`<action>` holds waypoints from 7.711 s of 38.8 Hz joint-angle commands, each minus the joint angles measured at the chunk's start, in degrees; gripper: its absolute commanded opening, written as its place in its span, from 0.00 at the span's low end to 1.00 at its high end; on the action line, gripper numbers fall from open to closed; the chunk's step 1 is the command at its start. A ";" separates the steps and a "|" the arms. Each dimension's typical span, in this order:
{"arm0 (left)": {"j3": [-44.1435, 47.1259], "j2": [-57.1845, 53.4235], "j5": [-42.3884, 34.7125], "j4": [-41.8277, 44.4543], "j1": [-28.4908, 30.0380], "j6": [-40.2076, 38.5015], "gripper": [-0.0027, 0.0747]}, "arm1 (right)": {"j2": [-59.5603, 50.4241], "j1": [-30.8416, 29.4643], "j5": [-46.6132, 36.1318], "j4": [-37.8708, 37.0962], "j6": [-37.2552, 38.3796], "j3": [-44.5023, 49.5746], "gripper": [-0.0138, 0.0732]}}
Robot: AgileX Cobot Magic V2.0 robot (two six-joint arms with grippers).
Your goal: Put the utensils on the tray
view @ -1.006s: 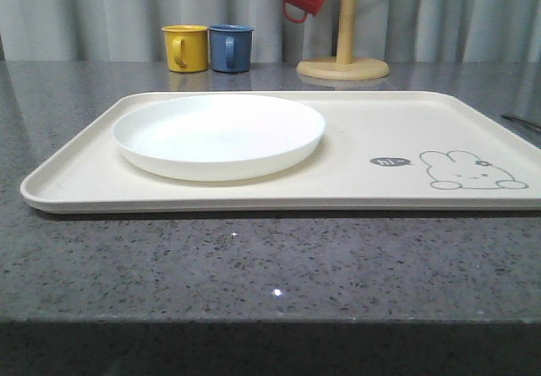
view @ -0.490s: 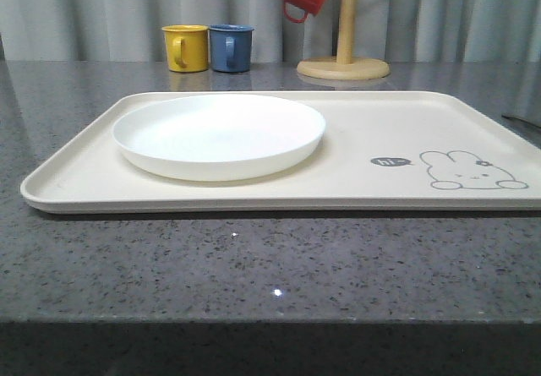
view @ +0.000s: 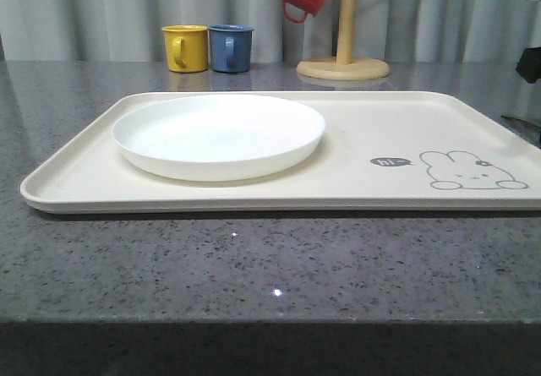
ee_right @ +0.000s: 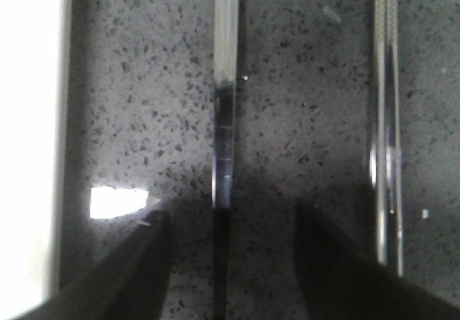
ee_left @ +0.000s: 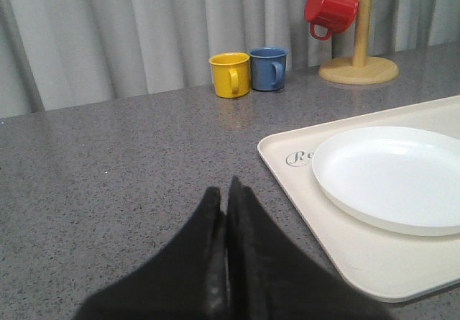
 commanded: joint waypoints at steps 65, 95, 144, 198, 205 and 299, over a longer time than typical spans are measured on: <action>-1.52 0.54 -4.87 -0.73 0.09 -0.55 0.01 | 3.88 28.51 1.35 -8.89 37.65 -15.15 0.09; -1.52 0.54 -4.87 -0.73 0.09 -0.55 0.01 | 8.14 28.51 -0.41 -6.98 38.00 -15.15 0.30; -1.52 0.54 -4.87 -0.73 0.09 -0.55 0.01 | 3.20 -2.69 24.60 -7.74 3.65 -19.89 0.55; -1.52 0.54 -4.87 -0.73 0.09 -0.55 0.01 | 0.78 -3.04 28.48 -4.42 5.18 -21.34 0.12; -1.52 0.54 -4.87 -0.73 0.09 -0.55 0.01 | 0.18 3.67 31.95 -4.37 8.90 -24.74 0.12; -1.52 0.54 -4.87 -0.73 0.09 -0.55 0.01 | 5.59 -7.99 31.37 -10.78 0.20 -27.89 0.62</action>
